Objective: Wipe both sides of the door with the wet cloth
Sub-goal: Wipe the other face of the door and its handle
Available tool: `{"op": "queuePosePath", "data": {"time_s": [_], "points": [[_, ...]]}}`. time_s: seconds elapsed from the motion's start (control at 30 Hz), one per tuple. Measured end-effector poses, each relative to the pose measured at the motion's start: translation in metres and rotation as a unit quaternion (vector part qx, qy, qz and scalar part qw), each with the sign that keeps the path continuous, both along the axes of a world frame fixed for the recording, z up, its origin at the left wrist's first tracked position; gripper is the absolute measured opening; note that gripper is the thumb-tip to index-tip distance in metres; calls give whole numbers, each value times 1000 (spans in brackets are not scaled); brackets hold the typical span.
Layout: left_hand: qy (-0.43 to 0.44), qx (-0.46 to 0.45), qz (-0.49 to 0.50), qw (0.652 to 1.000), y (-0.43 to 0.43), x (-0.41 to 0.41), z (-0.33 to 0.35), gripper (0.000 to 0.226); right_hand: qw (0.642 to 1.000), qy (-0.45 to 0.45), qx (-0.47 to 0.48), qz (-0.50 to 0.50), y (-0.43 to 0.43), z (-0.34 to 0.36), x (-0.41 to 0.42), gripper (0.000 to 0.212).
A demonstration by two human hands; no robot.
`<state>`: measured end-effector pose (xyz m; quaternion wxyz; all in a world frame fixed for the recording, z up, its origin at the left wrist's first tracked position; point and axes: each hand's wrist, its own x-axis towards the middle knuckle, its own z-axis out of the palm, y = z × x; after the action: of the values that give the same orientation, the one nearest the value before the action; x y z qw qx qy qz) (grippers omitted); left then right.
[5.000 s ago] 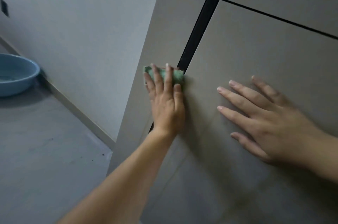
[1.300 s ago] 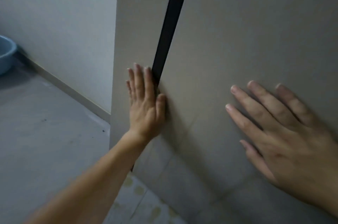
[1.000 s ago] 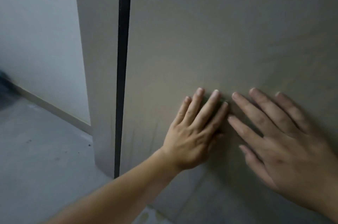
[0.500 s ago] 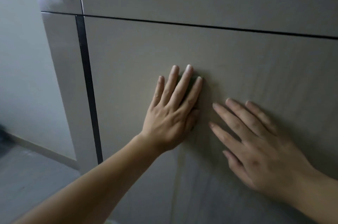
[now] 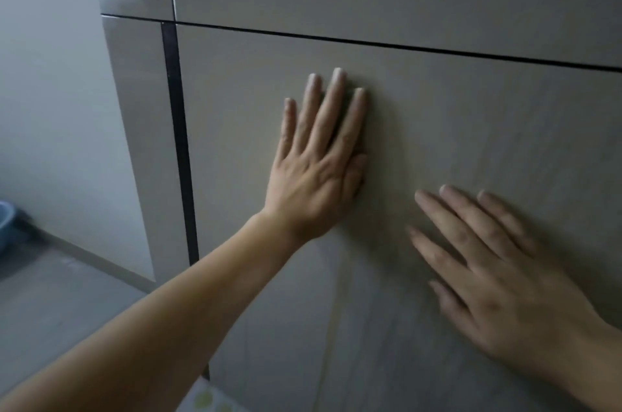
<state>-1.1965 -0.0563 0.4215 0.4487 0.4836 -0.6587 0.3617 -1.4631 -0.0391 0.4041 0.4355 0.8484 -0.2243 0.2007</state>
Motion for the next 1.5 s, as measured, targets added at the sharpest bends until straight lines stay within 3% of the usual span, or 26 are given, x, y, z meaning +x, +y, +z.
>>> {"op": "queuePosePath", "data": {"time_s": [0.1,0.3,0.53,0.77,0.83,0.9,0.97,1.03,1.17,1.23,1.27,1.37,1.4,1.5], "points": [[46,26,29,998,-3,38,-40,64,1000,10,-10,8,-1,-8,19,57],[-20,55,-10,998,3,-8,-134,61,998,52,4,39,-2,-39,60,58],[173,109,76,976,2,134,-226,67,994,102,18,33,-12,-81,96,61],[179,93,21,979,-4,99,-281,66,986,157,-26,45,-26,-112,126,62],[279,96,53,954,-9,127,-300,67,984,172,-24,46,-30,-119,139,62],[437,87,73,892,-17,163,-306,69,981,184,-28,47,-32,-126,154,64],[534,75,67,840,-23,182,-306,68,980,191,-27,48,-33,-132,167,69],[553,74,51,828,-23,170,-306,67,980,192,-22,41,-33,-136,175,72],[449,108,14,887,-7,110,-334,69,983,183,-10,31,-30,-147,184,73],[443,109,24,890,-10,123,-346,69,981,188,-7,33,-29,-152,190,73],[485,107,31,867,-15,139,-346,69,980,195,-6,35,-28,-154,194,73],[656,97,55,746,-26,187,-342,75,977,210,0,34,-28,-160,205,74],[677,98,54,727,-27,194,-343,74,977,210,5,32,-27,-162,207,74],[680,129,47,720,-25,196,-343,71,980,195,16,32,-28,-165,208,73]]}}
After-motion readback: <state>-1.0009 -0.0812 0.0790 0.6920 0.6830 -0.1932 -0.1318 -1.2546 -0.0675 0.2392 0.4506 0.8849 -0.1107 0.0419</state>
